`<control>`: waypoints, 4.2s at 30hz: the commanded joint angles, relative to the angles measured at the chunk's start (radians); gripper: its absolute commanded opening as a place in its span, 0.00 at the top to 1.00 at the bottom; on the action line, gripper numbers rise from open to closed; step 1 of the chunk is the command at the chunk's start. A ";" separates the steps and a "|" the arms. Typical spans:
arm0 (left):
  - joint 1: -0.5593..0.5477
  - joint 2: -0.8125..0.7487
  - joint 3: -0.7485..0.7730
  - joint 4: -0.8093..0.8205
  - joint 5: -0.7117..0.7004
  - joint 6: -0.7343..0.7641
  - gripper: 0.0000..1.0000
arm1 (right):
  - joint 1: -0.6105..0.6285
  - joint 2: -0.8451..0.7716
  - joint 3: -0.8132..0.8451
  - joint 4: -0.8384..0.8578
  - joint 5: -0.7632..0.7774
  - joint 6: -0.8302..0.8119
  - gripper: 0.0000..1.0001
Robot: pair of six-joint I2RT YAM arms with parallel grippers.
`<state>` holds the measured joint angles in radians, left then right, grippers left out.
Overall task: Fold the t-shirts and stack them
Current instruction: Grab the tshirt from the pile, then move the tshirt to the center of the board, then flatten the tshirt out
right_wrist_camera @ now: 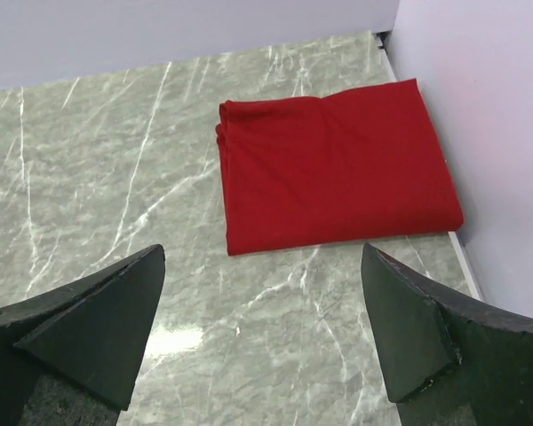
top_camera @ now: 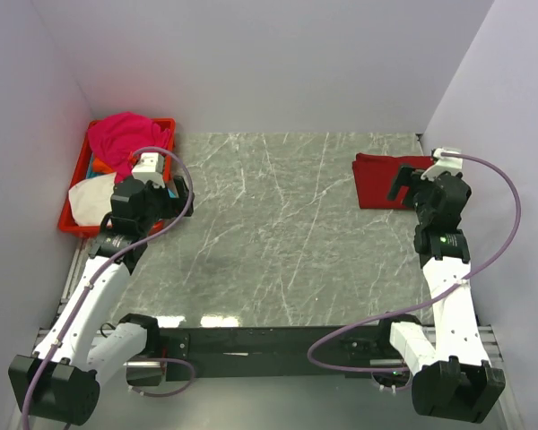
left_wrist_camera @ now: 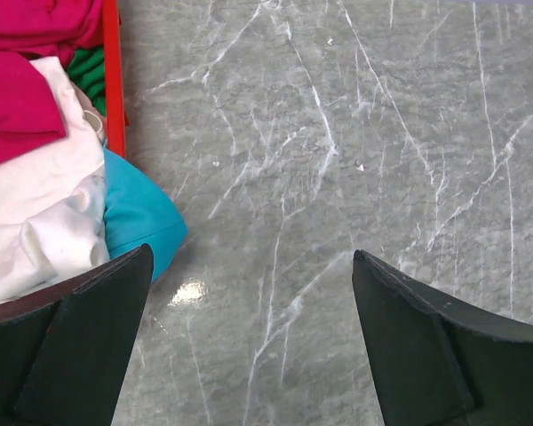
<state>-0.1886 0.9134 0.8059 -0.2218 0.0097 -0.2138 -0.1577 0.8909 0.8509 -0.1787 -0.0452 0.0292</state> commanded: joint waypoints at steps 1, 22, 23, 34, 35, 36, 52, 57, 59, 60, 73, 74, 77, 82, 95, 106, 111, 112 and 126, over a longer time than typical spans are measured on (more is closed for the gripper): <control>0.000 -0.008 -0.002 0.050 -0.007 0.013 0.01 | -0.005 -0.007 0.002 0.036 0.002 -0.020 0.03; 0.387 0.548 0.616 -0.113 0.098 -0.427 0.26 | 0.087 0.072 0.066 -0.179 -0.616 -0.249 0.03; 0.387 0.646 0.669 -0.141 0.081 -0.415 0.31 | 0.087 0.071 0.066 -0.179 -0.614 -0.250 0.03; 0.428 1.068 1.015 -0.257 -0.166 -0.224 0.39 | 0.087 0.075 0.062 -0.193 -0.570 -0.288 0.03; 0.431 1.087 1.041 -0.267 -0.178 -0.217 0.40 | 0.087 0.085 0.063 -0.194 -0.568 -0.291 0.04; 0.429 1.104 1.056 -0.277 -0.188 -0.210 0.41 | 0.087 0.089 0.063 -0.196 -0.561 -0.295 0.04; 0.417 1.146 1.245 -0.285 -0.189 -0.151 1.00 | 0.081 0.088 0.065 -0.203 -0.562 -0.272 0.05; 0.417 0.949 1.214 -0.179 -0.130 -0.194 1.00 | 0.081 0.086 0.066 -0.205 -0.562 -0.261 0.05; 0.416 0.857 1.214 -0.130 -0.084 -0.216 1.00 | 0.078 0.085 0.065 -0.200 -0.561 -0.258 0.05; 0.414 0.811 1.220 -0.119 -0.068 -0.231 1.00 | 0.078 0.083 0.066 -0.200 -0.561 -0.256 0.05; 0.223 0.627 1.415 0.037 0.216 -0.331 1.00 | 0.061 0.091 0.063 -0.200 -0.555 -0.261 0.05; 0.203 0.615 1.412 0.050 0.217 -0.328 1.00 | 0.061 0.089 0.063 -0.200 -0.555 -0.262 0.05; 0.108 0.573 1.388 0.087 0.211 -0.318 1.00 | 0.058 0.088 0.063 -0.200 -0.555 -0.264 0.05; -0.037 0.487 1.203 0.162 0.269 -0.346 1.00 | 0.052 0.083 0.063 -0.202 -0.553 -0.270 0.05; -0.219 0.482 0.494 0.401 0.368 -0.411 0.94 | 0.041 0.095 0.062 -0.205 -0.544 -0.285 0.05; -0.230 0.499 0.483 0.062 0.051 -0.049 0.26 | 0.056 0.192 0.053 -0.433 -0.895 -0.667 0.09; -0.287 0.479 0.441 -0.083 0.199 0.036 0.25 | 0.182 0.285 0.076 -0.424 -0.724 -0.715 0.09; -0.305 0.475 0.397 -0.088 0.214 0.037 0.25 | 0.235 0.334 0.092 -0.415 -0.679 -0.677 0.09; -0.709 0.649 0.194 0.090 0.010 -0.121 0.28 | 0.303 1.003 0.603 -0.518 -0.598 -0.344 0.31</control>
<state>-0.8776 1.5040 0.9382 -0.2008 0.1345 -0.2943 0.1276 1.8469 1.3933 -0.6376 -0.6754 -0.3958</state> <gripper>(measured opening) 0.723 0.691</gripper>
